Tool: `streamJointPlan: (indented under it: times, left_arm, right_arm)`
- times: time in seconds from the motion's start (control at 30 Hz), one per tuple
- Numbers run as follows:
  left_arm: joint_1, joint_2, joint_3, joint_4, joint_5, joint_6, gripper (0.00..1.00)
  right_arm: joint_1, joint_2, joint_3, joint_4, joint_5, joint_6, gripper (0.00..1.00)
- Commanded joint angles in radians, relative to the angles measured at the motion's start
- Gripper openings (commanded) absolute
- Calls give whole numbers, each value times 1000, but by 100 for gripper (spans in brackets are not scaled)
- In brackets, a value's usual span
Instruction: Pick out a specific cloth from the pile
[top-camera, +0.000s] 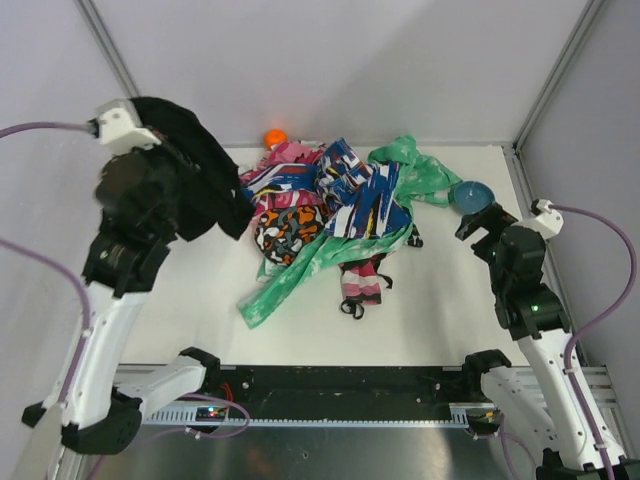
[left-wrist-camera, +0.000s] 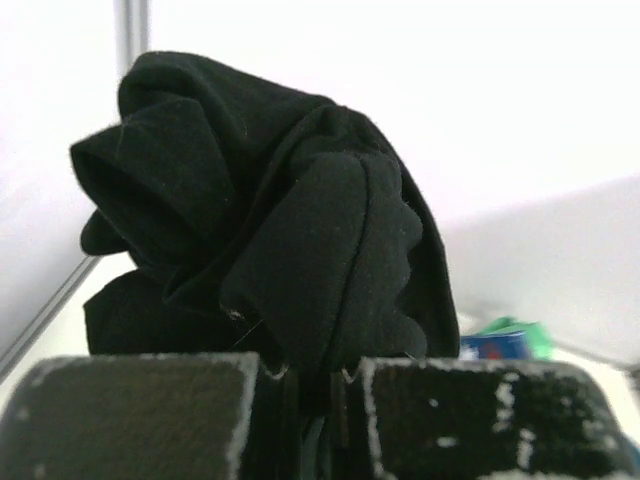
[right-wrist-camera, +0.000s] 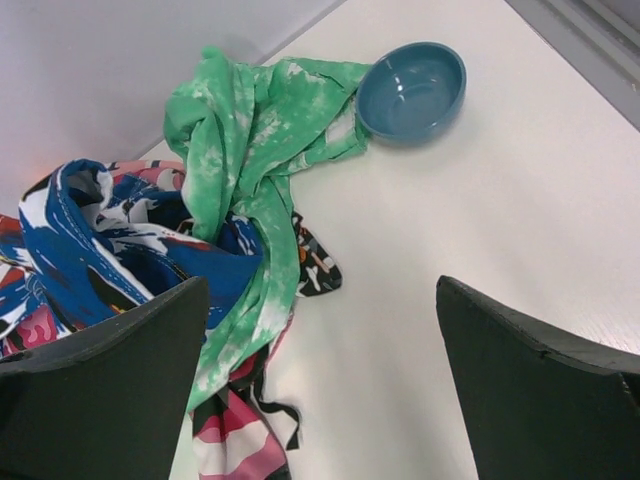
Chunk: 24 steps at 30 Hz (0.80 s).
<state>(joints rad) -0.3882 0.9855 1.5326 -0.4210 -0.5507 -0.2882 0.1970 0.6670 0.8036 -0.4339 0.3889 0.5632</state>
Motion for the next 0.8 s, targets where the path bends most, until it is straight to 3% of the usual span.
streamJointPlan:
  times: [0.0, 0.37, 0.67, 0.73, 0.77]
  left_arm:
    - [58, 18, -82, -4, -164, -49, 1]
    - [334, 22, -360, -157, -245, -377, 1]
    - [403, 97, -375, -189, -309, -438, 7]
    - [433, 117, -374, -189, -276, -441, 15]
    - [444, 126, -370, -188, -235, -432, 29]
  right_arm:
    - [2, -50, -32, -19, 58, -16, 99]
    - [1, -17, -45, -15, 87, -48, 99]
    - [1, 14, -51, 8, 81, -52, 99]
    - [1, 13, -57, 21, 69, -53, 99]
    - [0, 10, -59, 23, 69, -48, 99]
